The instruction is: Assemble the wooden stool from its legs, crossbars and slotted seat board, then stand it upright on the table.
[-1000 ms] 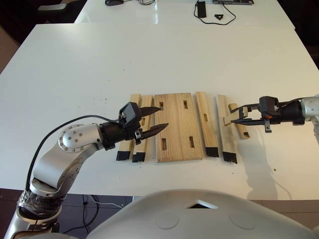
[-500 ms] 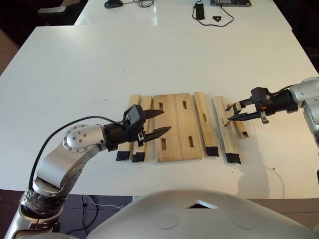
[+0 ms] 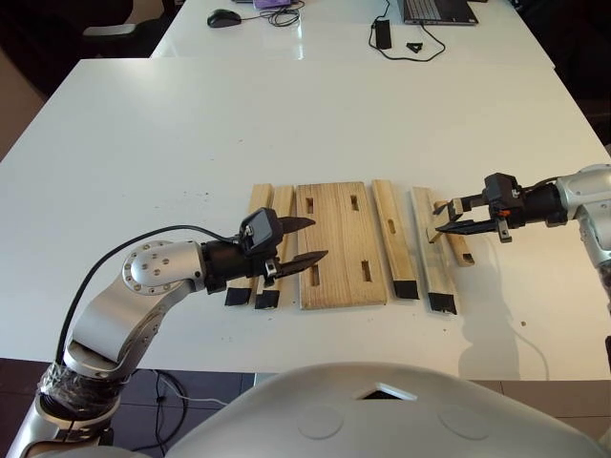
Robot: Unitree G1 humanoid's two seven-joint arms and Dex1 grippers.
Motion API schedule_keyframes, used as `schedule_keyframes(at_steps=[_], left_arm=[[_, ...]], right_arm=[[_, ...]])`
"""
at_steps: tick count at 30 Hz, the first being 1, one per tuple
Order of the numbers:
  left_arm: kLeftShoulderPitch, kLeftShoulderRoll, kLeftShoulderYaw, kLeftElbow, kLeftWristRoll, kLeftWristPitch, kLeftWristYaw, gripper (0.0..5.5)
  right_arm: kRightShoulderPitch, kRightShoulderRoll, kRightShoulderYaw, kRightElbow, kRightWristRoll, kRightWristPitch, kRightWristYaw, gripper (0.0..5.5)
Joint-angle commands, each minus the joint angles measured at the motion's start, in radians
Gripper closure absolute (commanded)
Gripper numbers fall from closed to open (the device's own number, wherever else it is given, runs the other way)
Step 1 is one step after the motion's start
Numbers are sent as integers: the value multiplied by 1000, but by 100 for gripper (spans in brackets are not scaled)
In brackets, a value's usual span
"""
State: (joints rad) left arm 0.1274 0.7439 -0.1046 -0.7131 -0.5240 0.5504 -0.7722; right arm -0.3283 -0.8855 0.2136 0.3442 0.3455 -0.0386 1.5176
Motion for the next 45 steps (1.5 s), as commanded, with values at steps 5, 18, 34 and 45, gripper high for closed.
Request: schedule_keyframes(at_steps=[5, 18, 34, 45], left_arm=[[-10, -4, -8, -3, 26, -17, 0, 278], [27, -9, -11, 6, 64, -57, 11, 278], [24, -25, -20, 17, 95, -72, 26, 278], [20, -24, -33, 25, 103, -81, 6, 278]], right_arm=[[62, 54, 46, 41, -79, 120, -49, 341], [90, 19, -191, -215, 109, 294, -99, 291], [-1, 99, -340, -613, 391, 569, -342, 291], [202, 232, -152, -318, 149, 325, -351, 291]])
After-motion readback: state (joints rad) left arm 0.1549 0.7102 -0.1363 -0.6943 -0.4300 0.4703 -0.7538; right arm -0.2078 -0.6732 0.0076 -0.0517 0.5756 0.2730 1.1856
